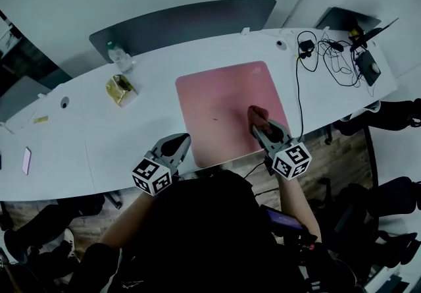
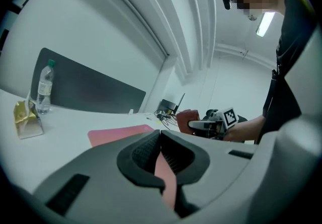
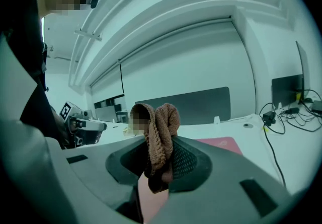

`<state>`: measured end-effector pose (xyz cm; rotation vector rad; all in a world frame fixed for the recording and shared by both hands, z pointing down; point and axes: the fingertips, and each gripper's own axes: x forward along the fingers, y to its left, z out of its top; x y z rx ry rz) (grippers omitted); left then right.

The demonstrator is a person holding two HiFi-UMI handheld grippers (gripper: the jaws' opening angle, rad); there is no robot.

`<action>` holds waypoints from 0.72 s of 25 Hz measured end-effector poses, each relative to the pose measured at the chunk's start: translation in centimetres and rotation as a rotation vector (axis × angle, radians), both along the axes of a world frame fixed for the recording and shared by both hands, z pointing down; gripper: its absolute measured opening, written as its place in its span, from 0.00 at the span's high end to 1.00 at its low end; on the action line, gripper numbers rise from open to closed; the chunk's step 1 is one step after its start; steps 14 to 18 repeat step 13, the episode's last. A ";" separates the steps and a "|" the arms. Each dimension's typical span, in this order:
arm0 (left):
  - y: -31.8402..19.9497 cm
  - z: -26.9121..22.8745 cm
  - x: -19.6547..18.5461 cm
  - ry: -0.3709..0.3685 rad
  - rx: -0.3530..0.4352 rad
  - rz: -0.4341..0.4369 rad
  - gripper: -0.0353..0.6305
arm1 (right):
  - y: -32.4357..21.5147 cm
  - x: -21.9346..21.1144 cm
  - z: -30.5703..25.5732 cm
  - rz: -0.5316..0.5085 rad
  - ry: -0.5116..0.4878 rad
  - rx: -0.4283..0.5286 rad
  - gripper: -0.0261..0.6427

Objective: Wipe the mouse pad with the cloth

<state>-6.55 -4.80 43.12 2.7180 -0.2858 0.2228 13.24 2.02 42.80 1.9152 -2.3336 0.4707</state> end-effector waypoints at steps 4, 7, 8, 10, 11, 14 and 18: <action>0.3 0.0 1.1 0.008 -0.005 0.031 0.93 | 1.5 0.2 0.6 0.036 -0.001 -0.009 0.79; 0.6 0.4 1.5 0.010 -0.013 0.044 0.93 | 2.2 0.1 0.8 0.057 -0.009 -0.007 0.79; 0.7 0.6 1.6 0.010 -0.016 0.049 0.93 | 2.4 0.0 0.9 0.060 -0.010 -0.006 0.79; 1.1 0.8 1.9 0.007 -0.020 0.062 0.93 | 2.7 -0.2 0.9 0.066 -0.011 -0.007 0.79; 1.3 0.9 2.0 0.005 -0.021 0.068 0.93 | 2.9 -0.2 1.0 0.069 -0.013 -0.008 0.79; 1.7 1.0 2.2 0.001 -0.024 0.079 0.93 | 3.1 -0.3 1.1 0.072 -0.016 -0.010 0.79; 1.7 1.0 2.2 0.001 -0.024 0.079 0.93 | 3.1 -0.3 1.1 0.072 -0.016 -0.010 0.79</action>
